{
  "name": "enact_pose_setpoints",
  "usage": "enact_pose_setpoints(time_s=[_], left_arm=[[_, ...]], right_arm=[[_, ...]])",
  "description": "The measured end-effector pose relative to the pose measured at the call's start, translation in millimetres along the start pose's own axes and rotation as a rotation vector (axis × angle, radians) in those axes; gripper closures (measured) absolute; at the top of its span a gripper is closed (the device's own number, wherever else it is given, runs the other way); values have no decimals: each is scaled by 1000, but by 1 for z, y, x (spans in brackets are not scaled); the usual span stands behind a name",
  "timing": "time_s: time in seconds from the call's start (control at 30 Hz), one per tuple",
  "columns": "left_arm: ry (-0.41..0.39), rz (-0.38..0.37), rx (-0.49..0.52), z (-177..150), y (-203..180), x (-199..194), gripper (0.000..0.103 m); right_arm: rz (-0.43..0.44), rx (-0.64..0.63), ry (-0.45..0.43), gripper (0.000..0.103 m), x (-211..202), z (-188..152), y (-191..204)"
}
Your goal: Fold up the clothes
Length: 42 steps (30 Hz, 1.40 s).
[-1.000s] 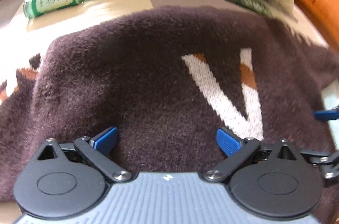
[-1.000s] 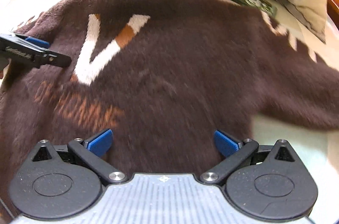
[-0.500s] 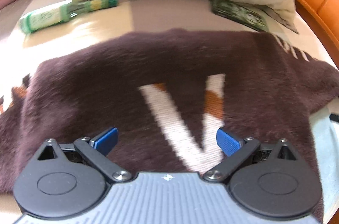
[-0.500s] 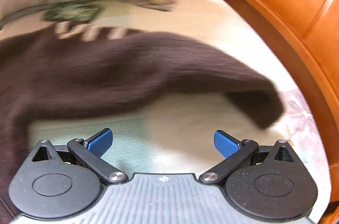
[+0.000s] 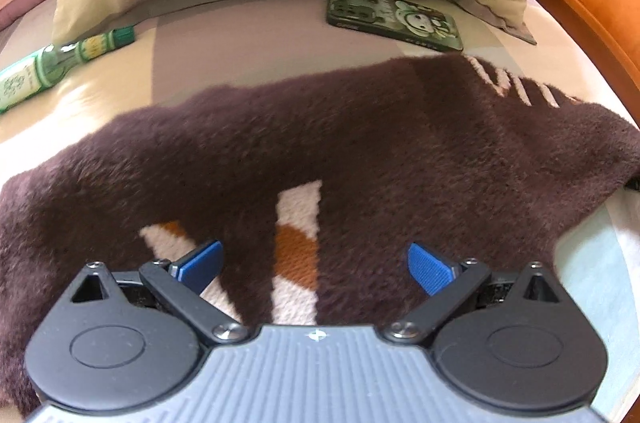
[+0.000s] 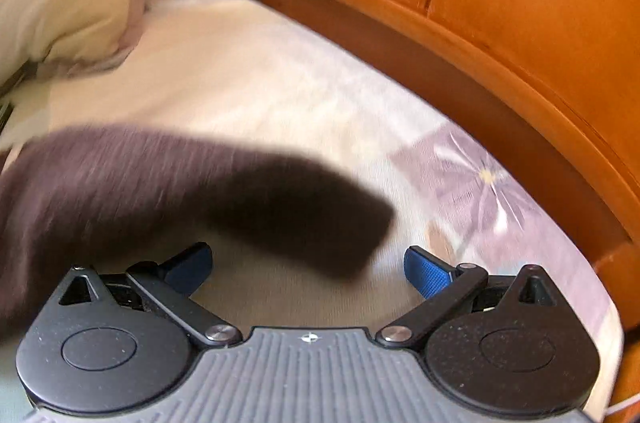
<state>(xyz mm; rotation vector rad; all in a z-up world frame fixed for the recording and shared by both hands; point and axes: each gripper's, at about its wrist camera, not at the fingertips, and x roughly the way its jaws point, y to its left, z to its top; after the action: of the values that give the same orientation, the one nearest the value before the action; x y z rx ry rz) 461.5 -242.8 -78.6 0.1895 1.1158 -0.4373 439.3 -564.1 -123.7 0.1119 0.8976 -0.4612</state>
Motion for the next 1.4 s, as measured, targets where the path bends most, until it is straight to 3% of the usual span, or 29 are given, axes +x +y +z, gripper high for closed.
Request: enact_pose_setpoints(time_s=[0.3,0.43,0.57,0.67,0.73,0.87,1.0,1.1,1.17,1.2,1.4], left_arm=[[-25,15,24,13,-8,-4,5],[-38,17,-18,19,-5,-7,5],[-52,25,-26,23,-5,-11,5],[-63,32,-30,26,-5,-13,5],[-67,37,-26,25,-4,-15,5],[-71,62,-20,24,-2,-15,5],[-60,76,-47,20,7,-14,5],[-53,82,-64,16,15,-16,5],[-51,88,-69,13,22,-18,5],[-51,90,-69,12,26,-20,5],[-12,116,-93,-3,54,-21,5]], right_arm=[[-84,126,-129,0,26,58,-37],[-165,190,-128,0,9,66,-62],[-180,346,-169,0,-35,56,-82],[72,445,-179,0,-57,55,-76],[321,423,-137,0,-62,54,-56],[747,265,34,0,-45,61,17],[1019,130,252,0,-10,60,94],[1022,67,357,0,16,51,116],[1007,36,392,13,33,50,110],[999,20,409,14,42,50,107],[714,129,311,14,53,82,7]])
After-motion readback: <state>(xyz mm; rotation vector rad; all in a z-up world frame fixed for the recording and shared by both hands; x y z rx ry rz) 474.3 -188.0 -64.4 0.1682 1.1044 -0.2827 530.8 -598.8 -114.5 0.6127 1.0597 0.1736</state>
